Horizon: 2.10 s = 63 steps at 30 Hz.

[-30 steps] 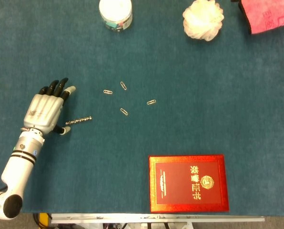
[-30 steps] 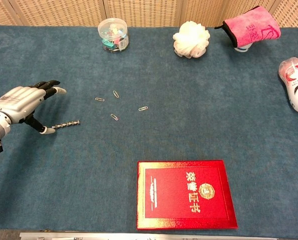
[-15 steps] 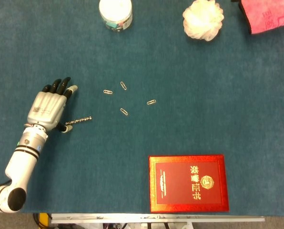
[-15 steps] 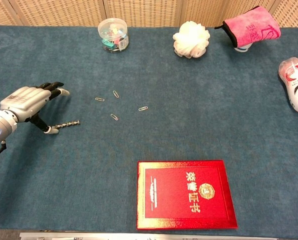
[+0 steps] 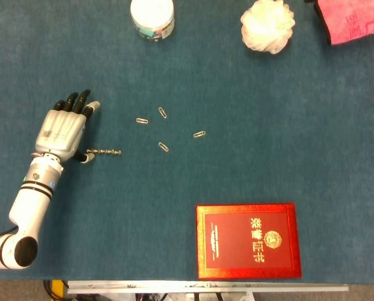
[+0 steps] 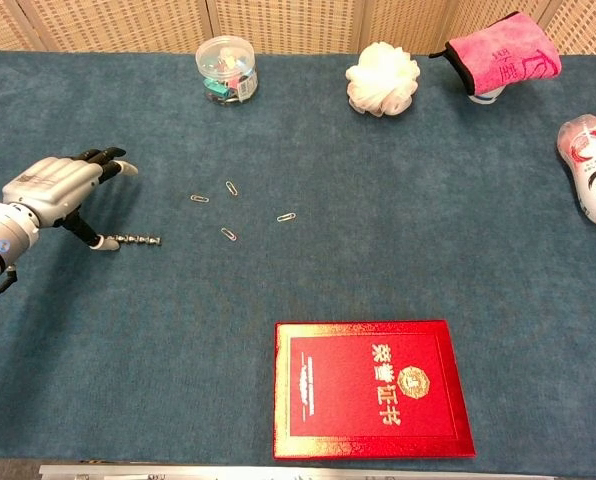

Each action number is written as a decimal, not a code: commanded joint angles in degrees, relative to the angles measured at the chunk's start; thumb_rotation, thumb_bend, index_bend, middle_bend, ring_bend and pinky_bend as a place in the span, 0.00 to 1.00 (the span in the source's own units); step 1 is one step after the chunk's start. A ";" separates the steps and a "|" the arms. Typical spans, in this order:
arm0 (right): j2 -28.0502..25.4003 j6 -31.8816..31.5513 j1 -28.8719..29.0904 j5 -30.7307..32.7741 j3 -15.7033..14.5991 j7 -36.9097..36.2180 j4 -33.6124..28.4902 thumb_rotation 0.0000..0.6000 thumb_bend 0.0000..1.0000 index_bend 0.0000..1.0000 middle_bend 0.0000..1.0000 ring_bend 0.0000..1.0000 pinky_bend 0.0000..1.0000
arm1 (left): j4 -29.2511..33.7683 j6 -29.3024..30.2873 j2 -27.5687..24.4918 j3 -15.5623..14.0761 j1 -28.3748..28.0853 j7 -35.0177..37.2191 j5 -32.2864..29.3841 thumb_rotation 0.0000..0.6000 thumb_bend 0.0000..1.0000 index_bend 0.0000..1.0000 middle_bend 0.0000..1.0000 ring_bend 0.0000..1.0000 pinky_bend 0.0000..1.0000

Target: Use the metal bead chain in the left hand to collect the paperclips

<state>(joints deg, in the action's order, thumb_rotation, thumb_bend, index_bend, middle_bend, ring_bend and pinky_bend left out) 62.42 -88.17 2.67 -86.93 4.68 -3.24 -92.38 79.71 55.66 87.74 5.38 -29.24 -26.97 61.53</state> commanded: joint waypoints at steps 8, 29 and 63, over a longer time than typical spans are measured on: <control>-0.08 -0.31 -0.12 -0.02 0.08 -0.15 -0.02 1.00 0.00 0.27 0.32 0.23 0.46 | 4.23 0.44 -2.17 -0.82 -0.01 -1.14 -1.26 1.00 0.10 0.18 0.00 0.00 0.15; -0.21 0.07 0.01 0.30 0.19 -0.52 0.07 1.00 0.00 0.27 0.32 0.23 0.46 | 6.09 -0.15 -2.01 -1.30 -2.45 -4.73 -9.73 1.00 0.15 0.48 0.00 0.00 0.15; -0.24 0.20 0.06 0.27 0.13 -0.69 0.10 1.00 0.00 0.27 0.32 0.23 0.46 | 7.63 -1.13 -2.77 -3.33 -4.71 -5.61 -12.95 1.00 0.33 0.45 0.00 0.00 0.15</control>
<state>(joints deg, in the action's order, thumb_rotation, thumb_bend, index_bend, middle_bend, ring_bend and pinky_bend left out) 62.18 -87.97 2.73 -86.65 4.81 -3.93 -92.28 87.30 54.54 84.99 2.08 -33.92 -32.56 48.62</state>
